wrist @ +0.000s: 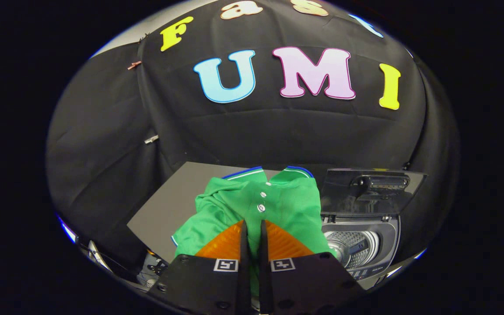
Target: Put the clothes into the washing machine and then close the washing machine lid.
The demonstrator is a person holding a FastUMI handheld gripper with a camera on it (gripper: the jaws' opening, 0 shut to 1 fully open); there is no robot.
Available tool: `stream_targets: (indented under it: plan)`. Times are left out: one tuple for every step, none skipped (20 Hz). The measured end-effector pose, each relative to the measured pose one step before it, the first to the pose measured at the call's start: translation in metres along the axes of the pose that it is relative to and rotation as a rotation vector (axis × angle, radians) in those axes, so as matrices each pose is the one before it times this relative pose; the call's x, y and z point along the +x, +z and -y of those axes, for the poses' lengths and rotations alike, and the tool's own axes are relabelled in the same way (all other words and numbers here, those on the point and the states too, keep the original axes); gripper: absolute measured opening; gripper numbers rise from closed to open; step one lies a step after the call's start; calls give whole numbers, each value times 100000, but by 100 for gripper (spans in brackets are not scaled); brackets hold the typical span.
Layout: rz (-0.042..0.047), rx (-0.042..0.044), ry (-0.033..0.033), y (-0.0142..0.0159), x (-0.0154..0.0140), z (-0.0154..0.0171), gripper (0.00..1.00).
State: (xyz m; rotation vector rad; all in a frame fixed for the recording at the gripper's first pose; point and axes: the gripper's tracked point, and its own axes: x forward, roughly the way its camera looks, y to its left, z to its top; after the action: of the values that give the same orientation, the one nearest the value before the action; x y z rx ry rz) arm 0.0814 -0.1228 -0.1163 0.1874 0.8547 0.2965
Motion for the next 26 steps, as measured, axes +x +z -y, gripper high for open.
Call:
stream_targets:
  plan:
    - [-4, 104, 1838, 142, -422, 1319, 12]
    - [-572, 325, 1218, -30, -308, 1594, 12]
    - [-843, 1072, 1109, -82, -226, 1538, 12]
    - [-988, 1904, 1312, -69, -156, 1486, 12]
    - [-1089, 2078, 842, 34, -187, 1589, 12]
    - [-1227, 1815, 767, 16, -236, 1566, 12]
    - [-641, 1224, 795, 117, -186, 1472, 12]
    - [-1, 343, 1141, 270, -360, 1378, 12]
    - [-81, -672, 1004, 176, -235, 1313, 12]
    - [-159, -765, 1072, 172, -299, 1289, 12]
    - [-455, -598, 3226, 106, -380, 692, 12]
    - [672, -742, 3468, 331, -480, 336, 12]
    - [167, -2792, 190, 318, -110, 1068, 12]
    - [-804, -3298, -1688, -122, -5, 1514, 12]
    - [-264, -1071, -1237, 149, -164, 1221, 12]
    - [53, 1156, -203, 275, -390, 830, 12]
    - [286, 1321, -376, 249, -286, 713, 12]
    - [831, 323, -815, 277, -166, 927, 12]
    - [1381, -348, -425, 343, -132, 875, 12]
    - [1875, -50, 85, 389, -133, 749, 12]
    - [864, 693, 421, 116, 41, 660, 12]
    - [1103, 2310, 2131, 186, 50, 203, 12]
    - [-484, 837, -119, -265, 289, 511, 12]
    - [-1000, -1269, -2459, -485, 408, 1352, 12]
    - [-1528, -826, -1802, -597, 319, 1070, 12]
    - [-1223, 495, -1027, -555, 305, 687, 12]
